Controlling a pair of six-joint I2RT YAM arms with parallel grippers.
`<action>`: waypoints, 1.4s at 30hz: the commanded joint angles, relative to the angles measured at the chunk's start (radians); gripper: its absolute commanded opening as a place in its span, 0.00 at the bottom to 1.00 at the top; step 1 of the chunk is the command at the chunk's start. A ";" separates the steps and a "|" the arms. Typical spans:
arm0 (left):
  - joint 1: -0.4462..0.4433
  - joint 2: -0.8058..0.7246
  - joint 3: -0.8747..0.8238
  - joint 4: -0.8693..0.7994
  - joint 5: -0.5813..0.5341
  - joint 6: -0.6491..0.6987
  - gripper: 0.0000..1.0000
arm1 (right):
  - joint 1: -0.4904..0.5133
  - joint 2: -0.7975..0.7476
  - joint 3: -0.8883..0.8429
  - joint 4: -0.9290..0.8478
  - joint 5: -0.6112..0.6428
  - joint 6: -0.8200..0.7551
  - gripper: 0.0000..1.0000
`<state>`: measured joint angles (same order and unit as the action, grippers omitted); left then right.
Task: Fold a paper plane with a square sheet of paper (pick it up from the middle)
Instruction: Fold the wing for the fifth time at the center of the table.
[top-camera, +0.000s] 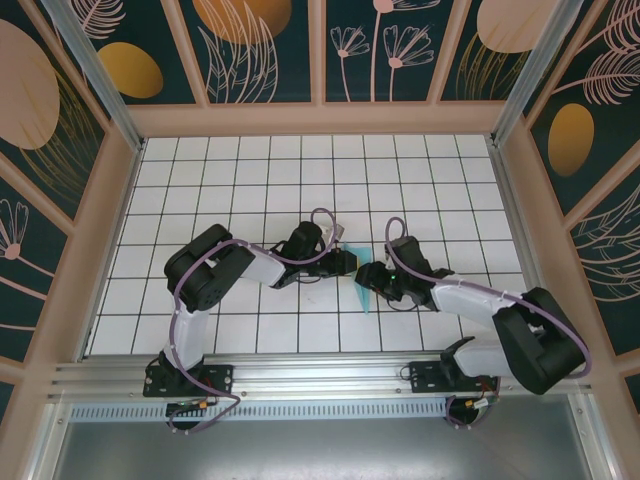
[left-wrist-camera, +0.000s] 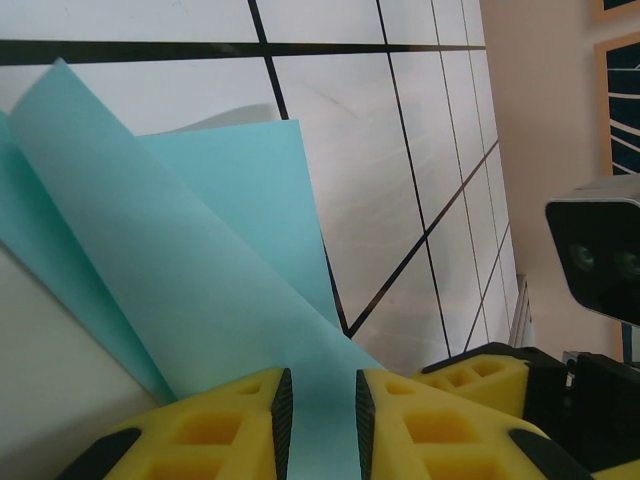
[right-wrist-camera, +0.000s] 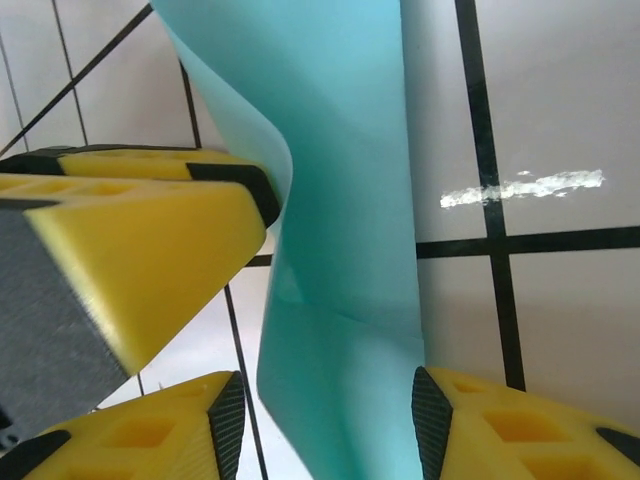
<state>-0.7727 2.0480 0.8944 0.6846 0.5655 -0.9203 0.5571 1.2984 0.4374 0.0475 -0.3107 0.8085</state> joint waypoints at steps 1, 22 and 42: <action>-0.006 0.028 0.020 -0.018 -0.017 0.013 0.26 | -0.004 0.018 0.027 -0.019 0.017 -0.040 0.52; -0.006 -0.012 0.016 -0.011 -0.016 0.009 0.27 | -0.002 0.111 0.003 0.018 -0.001 -0.060 0.32; -0.006 0.002 0.038 -0.072 -0.023 -0.002 0.29 | -0.004 0.060 0.022 0.012 -0.025 -0.051 0.30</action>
<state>-0.7750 2.0354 0.9077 0.6518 0.5529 -0.9211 0.5419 1.3590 0.4557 0.0109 -0.3008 0.7593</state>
